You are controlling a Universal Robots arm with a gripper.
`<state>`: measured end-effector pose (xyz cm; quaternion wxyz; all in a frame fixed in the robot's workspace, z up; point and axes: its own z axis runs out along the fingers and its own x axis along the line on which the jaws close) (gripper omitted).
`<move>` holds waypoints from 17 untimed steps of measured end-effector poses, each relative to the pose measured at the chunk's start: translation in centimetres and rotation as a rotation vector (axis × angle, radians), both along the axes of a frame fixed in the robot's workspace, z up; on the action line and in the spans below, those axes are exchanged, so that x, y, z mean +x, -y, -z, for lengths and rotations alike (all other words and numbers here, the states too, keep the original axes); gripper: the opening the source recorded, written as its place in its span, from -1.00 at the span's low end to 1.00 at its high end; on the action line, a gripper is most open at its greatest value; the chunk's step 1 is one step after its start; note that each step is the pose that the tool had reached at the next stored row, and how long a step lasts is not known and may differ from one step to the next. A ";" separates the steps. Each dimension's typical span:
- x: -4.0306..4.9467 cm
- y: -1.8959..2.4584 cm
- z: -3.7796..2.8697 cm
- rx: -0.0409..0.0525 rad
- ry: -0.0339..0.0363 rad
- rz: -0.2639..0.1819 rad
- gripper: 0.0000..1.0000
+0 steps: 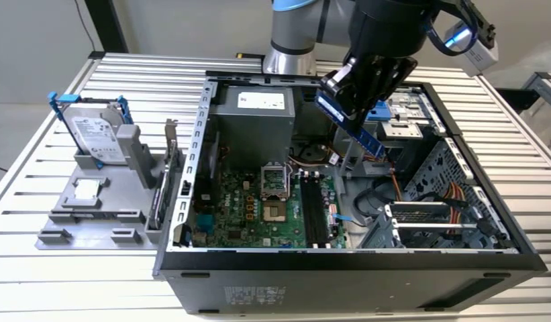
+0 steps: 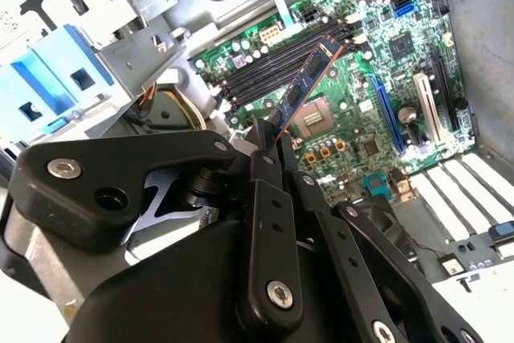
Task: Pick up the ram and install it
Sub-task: 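Insert the ram into the slot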
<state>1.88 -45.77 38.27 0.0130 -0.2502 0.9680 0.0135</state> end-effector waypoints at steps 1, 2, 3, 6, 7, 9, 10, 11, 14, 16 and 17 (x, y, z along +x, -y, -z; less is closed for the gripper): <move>0.00 0.00 0.00 0.0000 0.0000 0.002 -1.00; 0.00 0.00 0.00 0.0000 0.0000 0.004 -1.00; 0.00 0.00 0.00 0.0000 0.0000 0.007 -1.00; 0.00 0.00 0.00 0.0000 0.0000 0.013 -1.00; 0.00 0.00 0.00 0.0000 0.0000 0.015 -1.00; 0.00 0.00 0.00 0.0000 0.0000 0.020 -1.00; 0.00 0.00 0.00 0.0000 0.0000 0.022 -1.00; 0.00 0.00 0.00 -0.0001 0.0000 0.024 -1.00; 0.00 0.00 0.00 0.0000 0.0000 0.031 -1.00; 0.01 0.00 0.00 -0.0001 0.0000 0.035 -1.00; 0.01 0.00 0.00 0.0000 0.0000 0.038 -1.00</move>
